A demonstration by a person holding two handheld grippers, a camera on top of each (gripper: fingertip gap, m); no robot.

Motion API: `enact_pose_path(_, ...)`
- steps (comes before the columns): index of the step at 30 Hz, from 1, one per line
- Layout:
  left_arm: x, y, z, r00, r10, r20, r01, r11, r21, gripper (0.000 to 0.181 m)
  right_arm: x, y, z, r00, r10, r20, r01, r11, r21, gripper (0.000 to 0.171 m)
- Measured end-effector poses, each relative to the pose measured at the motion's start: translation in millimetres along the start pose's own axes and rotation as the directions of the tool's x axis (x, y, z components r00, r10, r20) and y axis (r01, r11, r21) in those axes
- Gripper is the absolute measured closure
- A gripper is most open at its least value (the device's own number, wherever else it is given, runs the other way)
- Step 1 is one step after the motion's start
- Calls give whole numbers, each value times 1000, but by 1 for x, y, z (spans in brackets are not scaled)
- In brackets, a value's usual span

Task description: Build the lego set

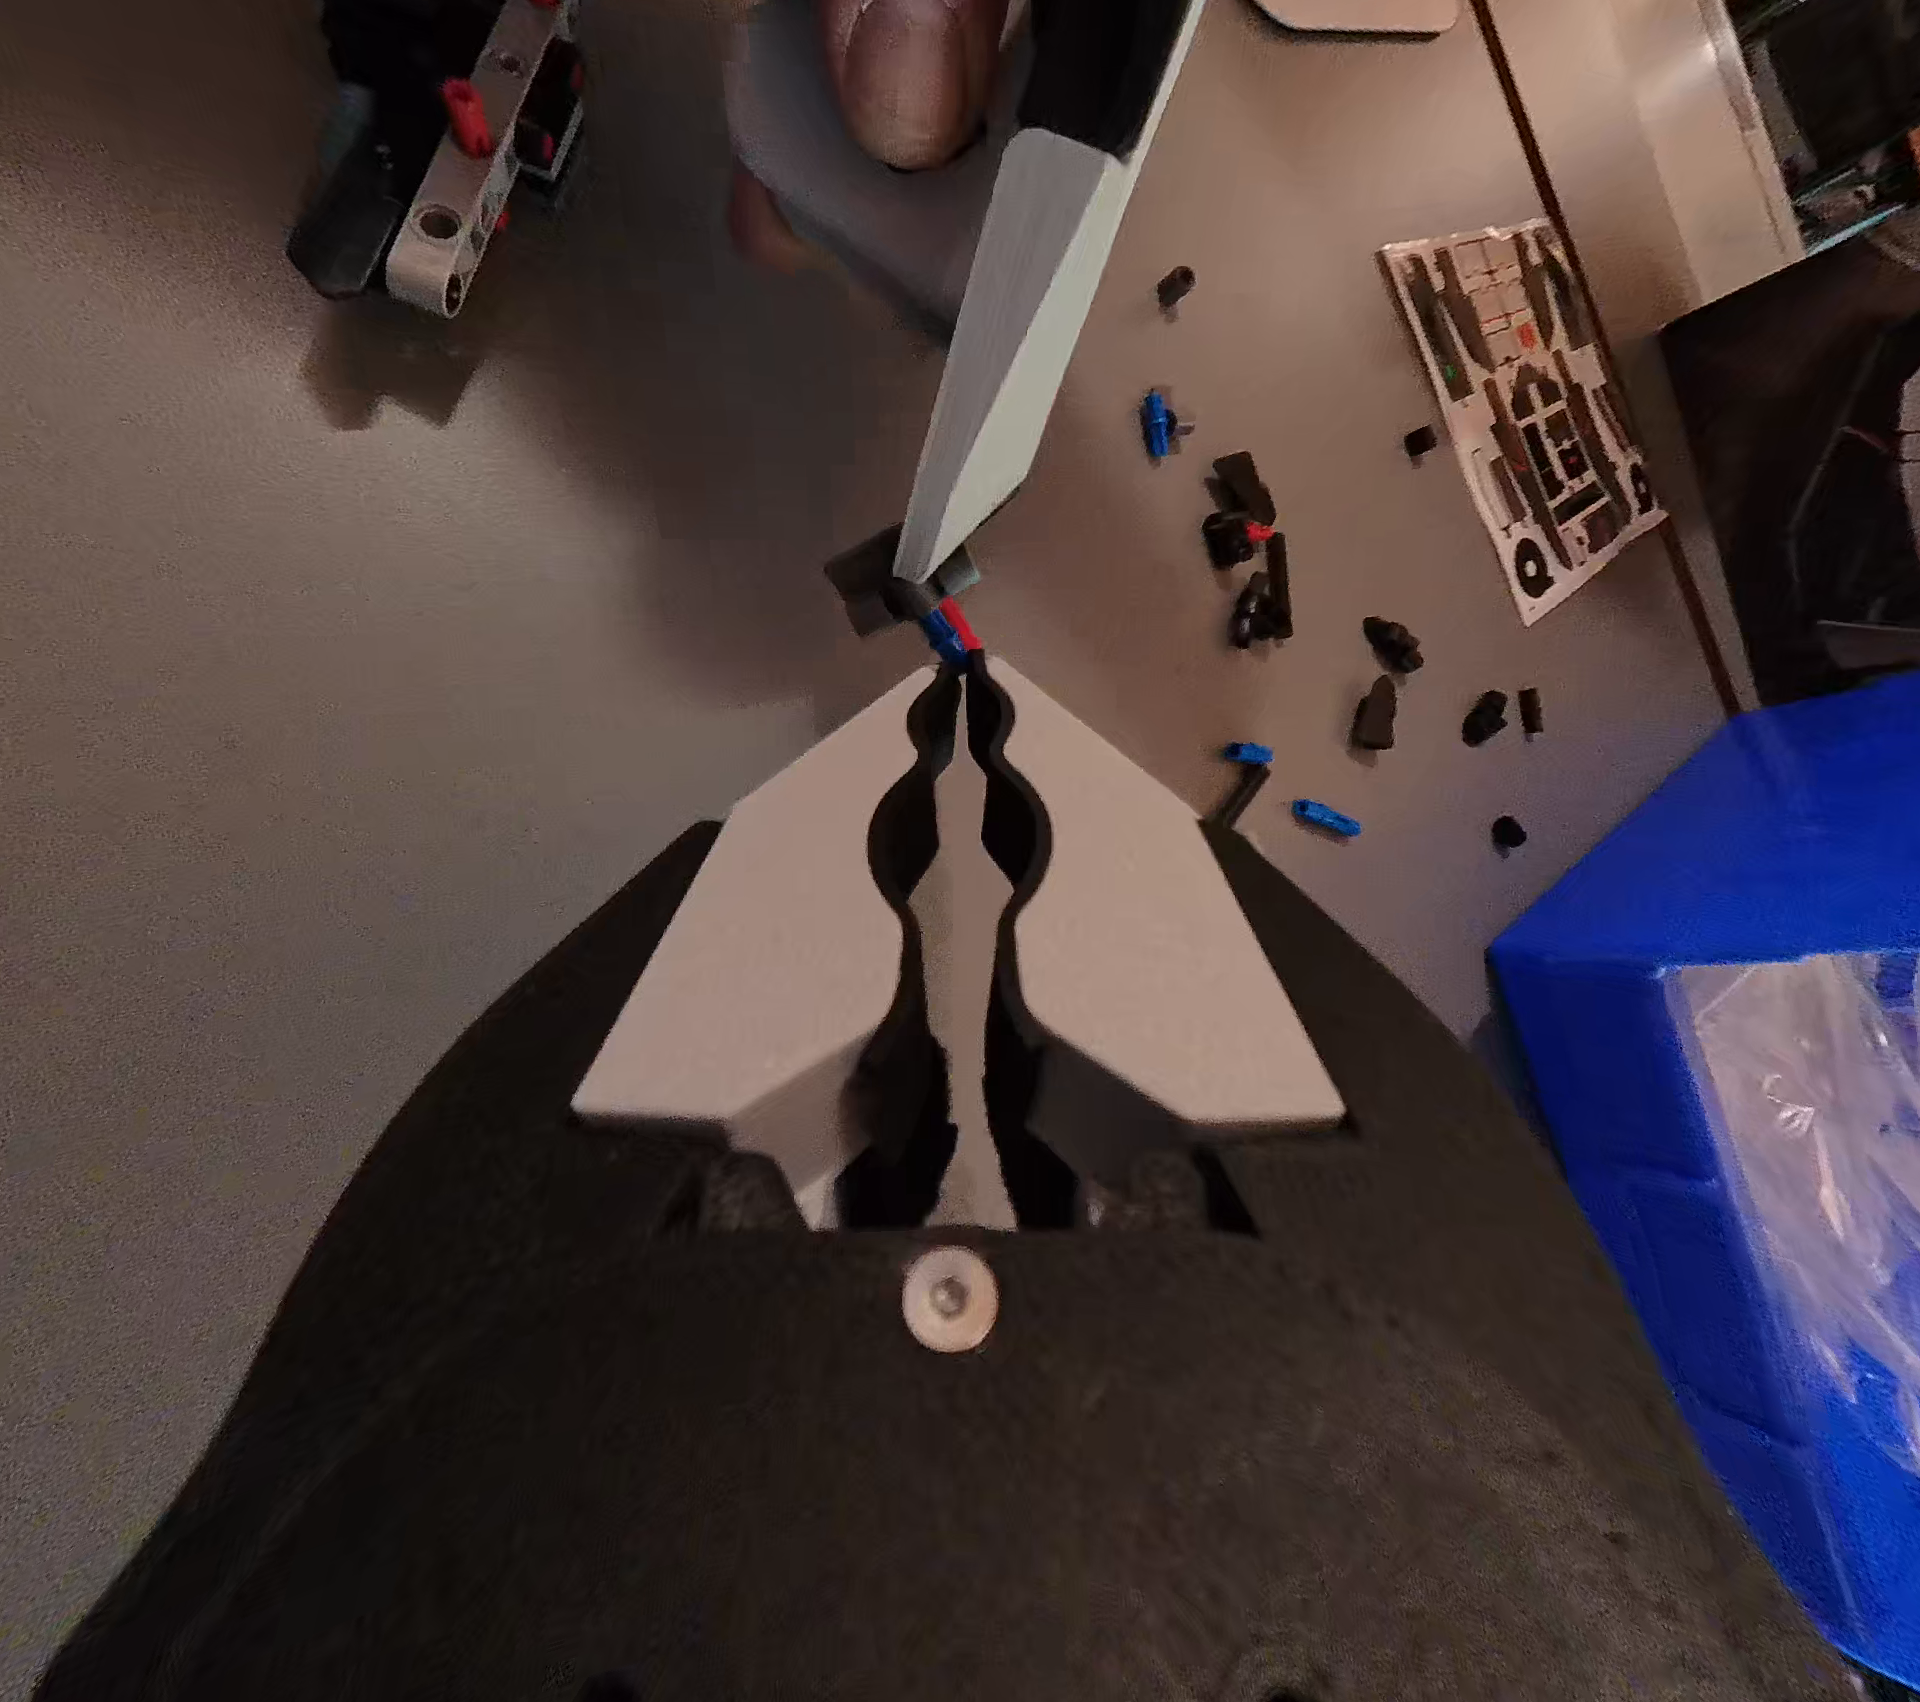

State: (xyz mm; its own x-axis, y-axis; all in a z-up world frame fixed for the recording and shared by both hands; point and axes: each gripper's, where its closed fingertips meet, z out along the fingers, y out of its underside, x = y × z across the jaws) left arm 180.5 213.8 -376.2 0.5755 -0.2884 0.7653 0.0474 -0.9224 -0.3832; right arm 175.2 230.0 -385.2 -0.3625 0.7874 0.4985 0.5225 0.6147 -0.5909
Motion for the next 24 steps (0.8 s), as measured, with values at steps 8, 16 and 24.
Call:
enact_pose_path(8,-9,6,11,999,-36,26,37,998,-44,177,-8,11,8,999,32,14,-32,999,-44,171)
enact_pose_path(16,-11,5,11,998,-54,36,56,998,-42,177,-6,12,8,999,45,-14,-46,998,-53,171)
enact_pose_path(24,-11,5,11,998,-64,20,65,997,-30,177,-6,13,8,995,99,0,-99,994,-41,171)
